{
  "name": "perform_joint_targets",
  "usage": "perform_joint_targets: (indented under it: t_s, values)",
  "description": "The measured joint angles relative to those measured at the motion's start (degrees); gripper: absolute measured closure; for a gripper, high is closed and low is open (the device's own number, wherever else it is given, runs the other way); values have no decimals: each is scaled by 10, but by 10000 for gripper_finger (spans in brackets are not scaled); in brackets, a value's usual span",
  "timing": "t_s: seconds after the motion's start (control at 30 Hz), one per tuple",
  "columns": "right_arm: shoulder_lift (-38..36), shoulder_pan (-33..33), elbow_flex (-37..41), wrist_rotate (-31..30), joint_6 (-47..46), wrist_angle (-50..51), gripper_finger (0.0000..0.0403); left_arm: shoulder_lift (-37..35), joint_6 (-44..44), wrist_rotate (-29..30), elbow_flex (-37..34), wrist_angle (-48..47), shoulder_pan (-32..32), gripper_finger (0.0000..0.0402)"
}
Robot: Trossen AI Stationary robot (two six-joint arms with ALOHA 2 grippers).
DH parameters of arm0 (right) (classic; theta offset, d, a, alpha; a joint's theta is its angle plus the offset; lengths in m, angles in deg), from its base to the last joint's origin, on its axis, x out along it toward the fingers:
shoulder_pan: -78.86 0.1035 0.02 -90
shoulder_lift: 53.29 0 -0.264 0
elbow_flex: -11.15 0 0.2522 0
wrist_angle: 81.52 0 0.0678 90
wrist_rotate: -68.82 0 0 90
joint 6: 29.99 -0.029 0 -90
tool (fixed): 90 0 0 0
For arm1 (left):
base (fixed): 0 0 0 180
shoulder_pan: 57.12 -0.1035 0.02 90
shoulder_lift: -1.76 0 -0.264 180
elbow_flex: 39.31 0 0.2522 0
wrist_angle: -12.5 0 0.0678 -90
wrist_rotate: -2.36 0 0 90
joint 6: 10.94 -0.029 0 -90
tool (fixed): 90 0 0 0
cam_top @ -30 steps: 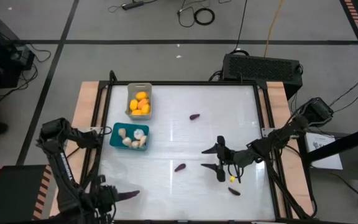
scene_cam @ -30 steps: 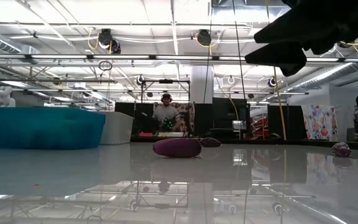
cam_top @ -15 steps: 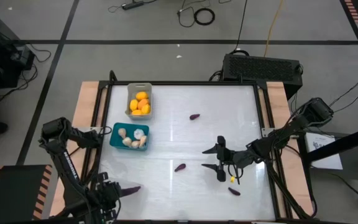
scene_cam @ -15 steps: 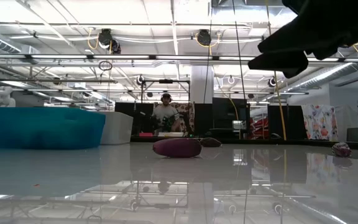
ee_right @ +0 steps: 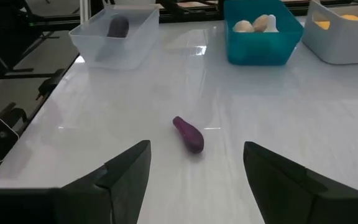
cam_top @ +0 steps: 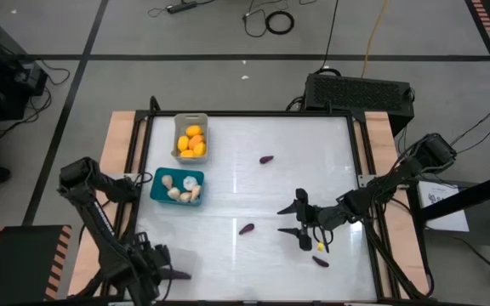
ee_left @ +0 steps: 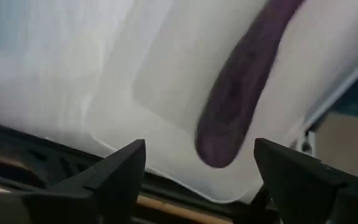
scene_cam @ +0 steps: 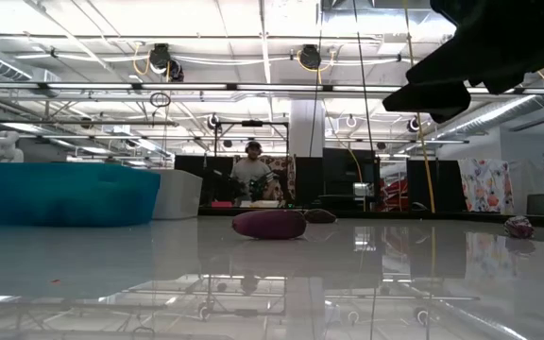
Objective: Sort produce into baskets
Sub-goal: Put the purple eggplant into the transparent bin
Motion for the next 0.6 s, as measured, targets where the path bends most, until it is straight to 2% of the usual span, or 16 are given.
perform_joint_targets:
  t_s: [0.07,0.17,0.27,0.37,0.47,0.6]
  values:
    - [-4,0,0,5,-1,9,154,-15,-22,21,9,-2,-12,94]
    - [-23,0,-6,11,-29,62,154,-47,-45,97,20,-1,-35,94]
    - [-53,0,-19,12,-72,145,154,-76,-96,218,27,14,-62,94]
    - [-80,0,-28,12,-116,206,154,-83,-217,328,27,54,-102,94]
    - [-101,9,-30,12,-174,244,154,-73,-357,363,27,126,-161,94]
    - [-108,43,-30,10,-239,293,154,-36,-496,361,27,269,-249,94]
